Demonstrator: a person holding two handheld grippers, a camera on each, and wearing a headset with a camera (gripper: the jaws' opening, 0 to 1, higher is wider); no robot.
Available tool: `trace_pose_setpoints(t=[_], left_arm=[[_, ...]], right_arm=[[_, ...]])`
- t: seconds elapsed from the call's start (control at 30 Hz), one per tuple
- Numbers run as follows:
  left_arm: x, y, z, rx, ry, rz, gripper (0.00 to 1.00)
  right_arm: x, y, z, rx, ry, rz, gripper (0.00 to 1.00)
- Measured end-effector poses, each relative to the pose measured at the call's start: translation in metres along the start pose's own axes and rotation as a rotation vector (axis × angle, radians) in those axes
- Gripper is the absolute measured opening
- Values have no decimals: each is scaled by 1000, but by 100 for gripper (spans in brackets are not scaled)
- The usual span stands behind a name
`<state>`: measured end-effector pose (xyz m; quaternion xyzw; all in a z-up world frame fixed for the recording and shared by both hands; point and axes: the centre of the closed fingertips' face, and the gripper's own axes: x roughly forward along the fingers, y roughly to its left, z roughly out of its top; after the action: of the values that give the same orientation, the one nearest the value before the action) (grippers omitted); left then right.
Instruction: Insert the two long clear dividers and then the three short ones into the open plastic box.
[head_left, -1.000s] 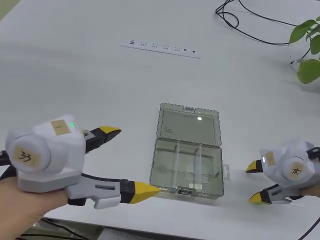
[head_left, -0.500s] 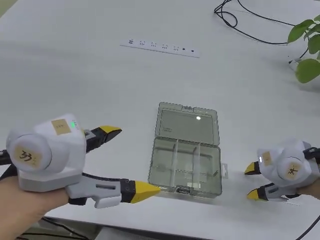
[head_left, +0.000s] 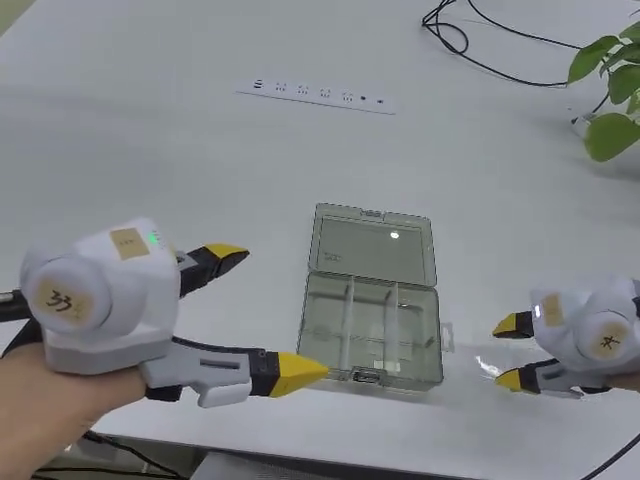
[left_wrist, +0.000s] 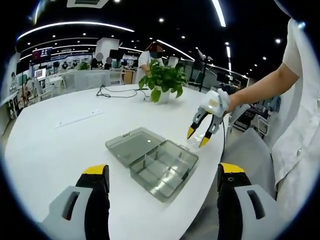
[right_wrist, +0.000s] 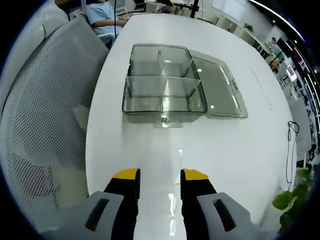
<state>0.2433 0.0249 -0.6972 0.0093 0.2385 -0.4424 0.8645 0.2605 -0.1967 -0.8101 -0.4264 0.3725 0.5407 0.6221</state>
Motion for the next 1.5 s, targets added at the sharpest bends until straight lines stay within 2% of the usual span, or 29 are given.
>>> trace_pose_setpoints(t=[0.3, 0.37, 0.47, 0.6, 0.67, 0.8, 0.97, 1.07, 1.13, 1.23, 1.5], left_arm=[[13, -12, 26, -27, -29, -43, 88], [17, -18, 33, -64, -26, -64, 84], [24, -25, 46, -91, -55, -87, 81], [33, -37, 56, -197, -60, -132, 74], [37, -42, 60, -223, -71, -151, 72], [42, -54, 63, -273, -53, -198, 60], [52, -67, 64, -302, -30, -245, 51], [54, -76, 66, -328, -23, -280, 41], [56, -81, 69, -361, -33, -303, 36], [57, -86, 72, -374, -43, -324, 31], [56, -93, 73, -398, -46, -357, 12]], right_arm=[[-47, -1, 39, 4, -72, -107, 32], [-59, 0, 53, 1, -98, -130, 32], [-74, 2, 70, 7, -129, -159, 32], [-91, 6, 94, -8, -159, -198, 32], [-98, 7, 105, -9, -177, -214, 32], [-107, 11, 122, -31, -195, -236, 32], [-116, 16, 143, -89, -199, -267, 32], [-117, 18, 149, -121, -188, -276, 32], [-118, 20, 154, -133, -188, -280, 32], [-121, 22, 160, -149, -191, -289, 32], [-125, 24, 165, -165, -192, -298, 33]])
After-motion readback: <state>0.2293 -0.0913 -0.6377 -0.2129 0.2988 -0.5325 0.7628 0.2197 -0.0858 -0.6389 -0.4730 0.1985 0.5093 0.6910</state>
